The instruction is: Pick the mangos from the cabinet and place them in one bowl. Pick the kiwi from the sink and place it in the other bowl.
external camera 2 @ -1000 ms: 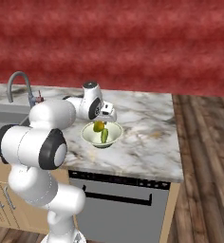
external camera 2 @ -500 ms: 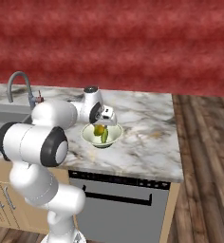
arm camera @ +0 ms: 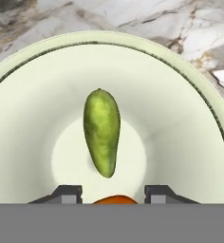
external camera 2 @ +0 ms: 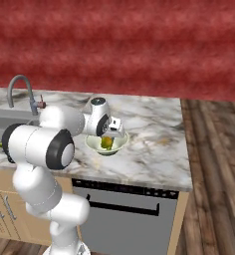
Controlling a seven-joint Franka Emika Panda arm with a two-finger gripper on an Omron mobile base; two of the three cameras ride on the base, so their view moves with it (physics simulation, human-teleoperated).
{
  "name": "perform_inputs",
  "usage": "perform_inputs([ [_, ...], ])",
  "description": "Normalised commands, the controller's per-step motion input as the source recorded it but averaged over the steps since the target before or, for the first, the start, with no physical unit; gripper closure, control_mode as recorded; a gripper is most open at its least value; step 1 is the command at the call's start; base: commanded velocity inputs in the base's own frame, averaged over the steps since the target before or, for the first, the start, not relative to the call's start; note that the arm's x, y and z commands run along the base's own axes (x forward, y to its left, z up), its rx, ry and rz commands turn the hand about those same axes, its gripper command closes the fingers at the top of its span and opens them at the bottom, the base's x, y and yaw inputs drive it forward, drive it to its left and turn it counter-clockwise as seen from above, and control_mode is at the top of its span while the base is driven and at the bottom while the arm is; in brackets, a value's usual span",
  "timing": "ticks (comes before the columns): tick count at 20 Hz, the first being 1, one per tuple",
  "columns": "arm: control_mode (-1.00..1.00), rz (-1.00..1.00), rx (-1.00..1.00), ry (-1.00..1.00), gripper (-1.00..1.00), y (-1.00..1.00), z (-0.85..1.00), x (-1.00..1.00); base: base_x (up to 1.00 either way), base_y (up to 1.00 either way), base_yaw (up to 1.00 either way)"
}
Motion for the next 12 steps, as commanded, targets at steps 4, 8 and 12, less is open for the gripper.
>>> perform_inputs([
  [4, -1.00, 0.00, 0.00, -0.01, 1.00, 0.00, 0.00, 0.09, 0.00, 0.00, 0.00],
  [8, -1.00, 0.00, 0.00, -0.02, 1.00, 0.00, 0.00, 0.21, 0.00, 0.00, 0.00],
  [12, -1.00, 0.01, 0.00, -0.02, 1.00, 0.00, 0.00, 0.24, 0.00, 0.00, 0.00],
])
